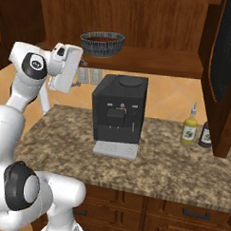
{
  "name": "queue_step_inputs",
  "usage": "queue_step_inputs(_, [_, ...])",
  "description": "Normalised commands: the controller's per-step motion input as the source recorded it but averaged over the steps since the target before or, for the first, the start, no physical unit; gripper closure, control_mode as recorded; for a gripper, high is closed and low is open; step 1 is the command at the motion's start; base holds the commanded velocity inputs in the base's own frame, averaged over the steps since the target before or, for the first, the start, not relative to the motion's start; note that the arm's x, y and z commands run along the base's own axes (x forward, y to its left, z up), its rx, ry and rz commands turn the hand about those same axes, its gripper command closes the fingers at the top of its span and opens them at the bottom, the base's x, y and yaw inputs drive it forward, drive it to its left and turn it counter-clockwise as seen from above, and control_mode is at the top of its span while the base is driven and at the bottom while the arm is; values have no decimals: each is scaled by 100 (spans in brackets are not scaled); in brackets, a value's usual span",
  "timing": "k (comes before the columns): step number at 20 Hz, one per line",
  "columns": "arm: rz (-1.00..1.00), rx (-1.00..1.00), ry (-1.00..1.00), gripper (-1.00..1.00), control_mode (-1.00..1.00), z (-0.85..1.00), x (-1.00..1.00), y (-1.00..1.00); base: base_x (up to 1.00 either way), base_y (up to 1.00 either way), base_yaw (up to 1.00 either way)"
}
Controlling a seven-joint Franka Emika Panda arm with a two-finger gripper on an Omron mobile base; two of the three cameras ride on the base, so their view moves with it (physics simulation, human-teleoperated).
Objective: Pick up the bowls on the counter and stack them on top of one another in the open cabinet. Place the smaller bowl on top of the larger bowl.
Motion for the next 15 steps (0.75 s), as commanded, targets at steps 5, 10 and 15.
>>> queue_step_inputs(5, [-6,0,-2,-100,-100,-100,-100,-49,0,0,0])
queue_step_inputs(10, [6,-11,-13,-100,-100,-60,-100,48,0,0,0])
queue_step_inputs(15, [4,-44,-36,-100,-100,-48,-36,32,0,0,0])
